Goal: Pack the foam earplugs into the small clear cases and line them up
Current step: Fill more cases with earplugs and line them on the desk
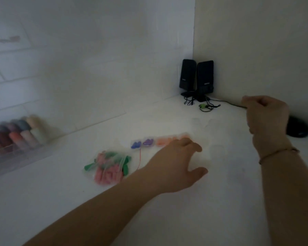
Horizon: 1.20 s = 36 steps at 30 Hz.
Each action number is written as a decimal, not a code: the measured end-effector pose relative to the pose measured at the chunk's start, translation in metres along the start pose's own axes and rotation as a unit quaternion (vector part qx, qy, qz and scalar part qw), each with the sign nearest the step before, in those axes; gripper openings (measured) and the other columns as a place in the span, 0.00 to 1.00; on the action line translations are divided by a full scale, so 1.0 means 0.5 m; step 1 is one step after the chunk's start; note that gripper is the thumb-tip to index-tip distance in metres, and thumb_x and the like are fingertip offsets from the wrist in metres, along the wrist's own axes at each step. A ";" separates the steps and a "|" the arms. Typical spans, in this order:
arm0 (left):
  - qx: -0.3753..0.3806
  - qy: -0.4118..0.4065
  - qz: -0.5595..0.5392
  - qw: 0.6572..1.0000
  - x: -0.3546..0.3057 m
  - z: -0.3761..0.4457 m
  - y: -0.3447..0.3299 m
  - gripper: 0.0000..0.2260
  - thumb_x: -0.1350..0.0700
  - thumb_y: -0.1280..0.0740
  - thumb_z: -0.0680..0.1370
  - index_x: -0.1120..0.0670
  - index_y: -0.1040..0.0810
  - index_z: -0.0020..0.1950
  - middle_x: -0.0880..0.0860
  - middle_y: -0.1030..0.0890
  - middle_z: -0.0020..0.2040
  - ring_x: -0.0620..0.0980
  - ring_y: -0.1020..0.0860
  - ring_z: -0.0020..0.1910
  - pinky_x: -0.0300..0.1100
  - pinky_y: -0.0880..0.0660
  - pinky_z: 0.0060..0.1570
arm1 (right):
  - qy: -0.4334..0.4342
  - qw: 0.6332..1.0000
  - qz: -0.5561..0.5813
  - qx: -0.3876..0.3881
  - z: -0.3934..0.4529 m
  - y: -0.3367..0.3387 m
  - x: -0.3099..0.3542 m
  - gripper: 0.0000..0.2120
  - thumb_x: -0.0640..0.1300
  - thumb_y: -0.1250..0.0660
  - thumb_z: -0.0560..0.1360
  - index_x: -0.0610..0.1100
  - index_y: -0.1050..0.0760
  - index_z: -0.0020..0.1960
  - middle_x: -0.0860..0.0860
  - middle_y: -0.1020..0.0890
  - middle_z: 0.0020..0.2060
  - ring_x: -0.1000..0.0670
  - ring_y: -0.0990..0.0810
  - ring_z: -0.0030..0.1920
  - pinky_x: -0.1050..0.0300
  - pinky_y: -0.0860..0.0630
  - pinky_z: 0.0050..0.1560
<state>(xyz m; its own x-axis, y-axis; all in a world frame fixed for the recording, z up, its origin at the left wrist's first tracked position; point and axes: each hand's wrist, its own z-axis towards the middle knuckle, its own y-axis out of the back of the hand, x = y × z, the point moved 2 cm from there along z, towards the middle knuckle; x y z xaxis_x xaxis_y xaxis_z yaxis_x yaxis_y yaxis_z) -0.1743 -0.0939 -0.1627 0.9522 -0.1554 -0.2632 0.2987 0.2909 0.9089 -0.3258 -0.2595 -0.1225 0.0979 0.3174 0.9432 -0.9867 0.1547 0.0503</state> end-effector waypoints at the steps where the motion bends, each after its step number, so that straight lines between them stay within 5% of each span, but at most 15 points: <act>1: 0.010 -0.001 -0.003 1.000 -0.014 0.015 -0.017 0.24 0.41 0.33 0.75 0.50 0.28 0.67 0.49 0.25 0.65 0.50 0.27 0.63 0.46 0.29 0.63 | -0.021 1.000 0.010 -0.009 0.005 0.006 -0.012 0.11 0.47 0.30 0.74 0.46 0.23 0.34 0.50 0.27 0.26 0.53 0.30 0.26 0.57 0.32 0.34; 4: 0.021 -0.016 -0.002 1.000 -0.039 0.041 -0.051 0.24 0.41 0.31 0.74 0.49 0.27 0.66 0.50 0.24 0.63 0.52 0.25 0.59 0.49 0.26 0.58 | -0.044 0.999 0.007 -0.023 0.016 0.003 -0.036 0.11 0.48 0.30 0.73 0.48 0.24 0.33 0.50 0.25 0.27 0.51 0.28 0.29 0.55 0.29 0.37; 8: -0.007 -0.016 0.023 1.000 -0.052 0.055 -0.072 0.20 0.43 0.31 0.74 0.49 0.25 0.63 0.51 0.21 0.57 0.54 0.23 0.54 0.49 0.25 0.54 | -0.008 0.999 -0.038 -0.025 0.023 -0.013 -0.045 0.08 0.46 0.31 0.73 0.42 0.18 0.42 0.46 0.18 0.36 0.51 0.22 0.39 0.55 0.24 0.46; 12: -0.011 -0.012 -0.010 1.000 -0.058 0.055 -0.075 0.18 0.47 0.30 0.74 0.51 0.24 0.63 0.52 0.20 0.52 0.54 0.22 0.50 0.49 0.24 0.52 | 0.021 0.997 -0.070 -0.009 0.009 -0.018 -0.031 0.09 0.46 0.32 0.74 0.41 0.18 0.45 0.47 0.20 0.36 0.51 0.23 0.38 0.60 0.29 0.42; 16: -0.067 0.023 -0.108 0.992 -0.037 0.033 -0.008 0.15 0.49 0.28 0.74 0.52 0.22 0.59 0.51 0.20 0.51 0.48 0.21 0.44 0.45 0.22 0.49 | 0.130 0.979 -0.129 0.093 -0.049 -0.055 0.017 0.03 0.47 0.31 0.75 0.50 0.21 0.42 0.56 0.22 0.33 0.58 0.25 0.32 0.61 0.27 0.39; 21: -0.158 0.176 -0.377 0.896 0.064 -0.046 0.136 0.18 0.49 0.22 0.66 0.54 0.19 0.51 0.52 0.16 0.44 0.49 0.17 0.39 0.45 0.21 0.42 | 0.355 0.896 -0.033 0.265 -0.206 -0.122 0.098 0.06 0.38 0.32 0.75 0.47 0.20 0.48 0.55 0.18 0.43 0.56 0.21 0.39 0.69 0.27 0.36; 25: -0.127 0.195 -0.463 0.855 0.137 -0.127 0.189 0.14 0.56 0.22 0.66 0.57 0.18 0.49 0.52 0.16 0.40 0.46 0.20 0.37 0.37 0.25 0.38 | 0.446 0.830 0.019 0.335 -0.299 -0.156 0.108 0.07 0.35 0.32 0.76 0.40 0.18 0.53 0.50 0.17 0.51 0.55 0.19 0.51 0.64 0.25 0.53; 31: -0.077 0.178 -0.585 0.788 0.198 -0.184 0.188 0.12 0.54 0.25 0.67 0.56 0.16 0.49 0.57 0.16 0.45 0.50 0.18 0.44 0.39 0.21 0.45 | 0.446 0.839 0.012 0.312 -0.339 -0.184 0.102 0.03 0.39 0.28 0.73 0.42 0.18 0.46 0.51 0.16 0.48 0.59 0.19 0.47 0.72 0.27 0.52; 36: -0.091 0.163 -0.617 0.765 0.220 -0.197 0.169 0.22 0.50 0.19 0.63 0.56 0.18 0.53 0.58 0.17 0.50 0.56 0.18 0.49 0.48 0.20 0.52 | 0.428 0.841 0.020 0.331 -0.352 -0.198 0.091 0.01 0.34 0.27 0.71 0.37 0.18 0.41 0.48 0.18 0.46 0.57 0.19 0.46 0.71 0.23 0.47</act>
<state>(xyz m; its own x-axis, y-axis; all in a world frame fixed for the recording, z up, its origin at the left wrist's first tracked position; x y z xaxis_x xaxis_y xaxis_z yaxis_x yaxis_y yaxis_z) -0.0382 0.0065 -0.1467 -0.1038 -0.1829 -0.9776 0.9585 0.2439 -0.1474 -0.2008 -0.0957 -0.1425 -0.1597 0.9109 0.3804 -0.8199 -0.3370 0.4627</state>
